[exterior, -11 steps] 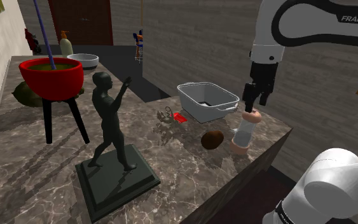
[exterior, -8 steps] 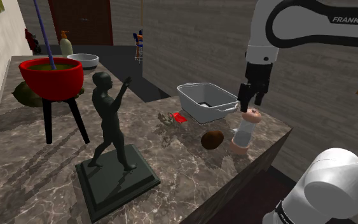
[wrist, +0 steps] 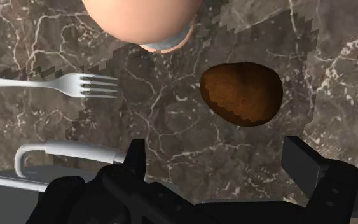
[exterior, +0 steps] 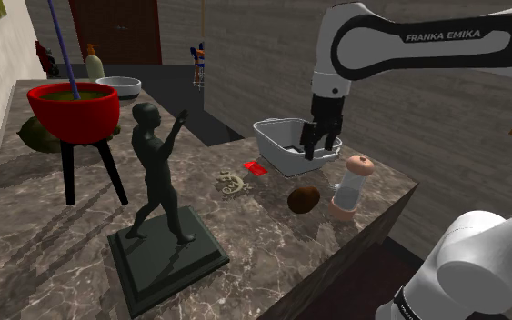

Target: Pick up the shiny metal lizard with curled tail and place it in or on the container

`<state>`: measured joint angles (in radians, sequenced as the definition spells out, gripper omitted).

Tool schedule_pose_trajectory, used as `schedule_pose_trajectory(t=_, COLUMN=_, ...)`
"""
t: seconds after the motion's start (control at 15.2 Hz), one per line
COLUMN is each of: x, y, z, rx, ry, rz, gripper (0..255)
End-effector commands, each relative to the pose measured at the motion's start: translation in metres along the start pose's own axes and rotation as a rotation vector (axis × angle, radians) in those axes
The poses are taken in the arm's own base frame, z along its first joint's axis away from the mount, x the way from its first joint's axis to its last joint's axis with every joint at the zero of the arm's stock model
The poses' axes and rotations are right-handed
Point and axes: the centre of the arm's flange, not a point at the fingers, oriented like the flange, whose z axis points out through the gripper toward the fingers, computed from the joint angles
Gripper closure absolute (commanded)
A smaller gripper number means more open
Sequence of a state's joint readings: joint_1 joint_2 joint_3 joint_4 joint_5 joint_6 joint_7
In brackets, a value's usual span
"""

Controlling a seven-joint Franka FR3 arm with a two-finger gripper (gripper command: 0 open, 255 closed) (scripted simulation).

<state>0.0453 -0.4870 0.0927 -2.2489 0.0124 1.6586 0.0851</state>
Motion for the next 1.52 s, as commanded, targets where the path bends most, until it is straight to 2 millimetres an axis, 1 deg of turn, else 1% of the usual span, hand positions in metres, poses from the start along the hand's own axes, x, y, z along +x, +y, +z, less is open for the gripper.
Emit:
schedule_pose_trajectory(t=0.0, x=0.023, y=-0.010, z=0.005, rx=0.006, ry=0.015, rz=-0.022, gripper=0)
schedule_pose_trajectory(t=0.46, x=0.096, y=-0.051, z=0.019, rx=0.024, ry=0.060, rz=-0.096, gripper=0)
schedule_pose_trajectory(t=0.92, x=0.167, y=-0.098, z=0.028, rx=0.042, ry=0.106, rz=-0.170, gripper=0)
schedule_pose_trajectory(t=0.99, x=0.171, y=-0.101, z=0.029, rx=0.043, ry=0.109, rz=-0.175, gripper=0)
schedule_pose_trajectory(t=1.39, x=0.174, y=-0.102, z=0.060, rx=0.043, ry=0.109, rz=-0.175, gripper=0)
schedule_pose_trajectory(t=1.45, x=0.175, y=-0.103, z=0.068, rx=0.043, ry=0.109, rz=-0.175, gripper=0)
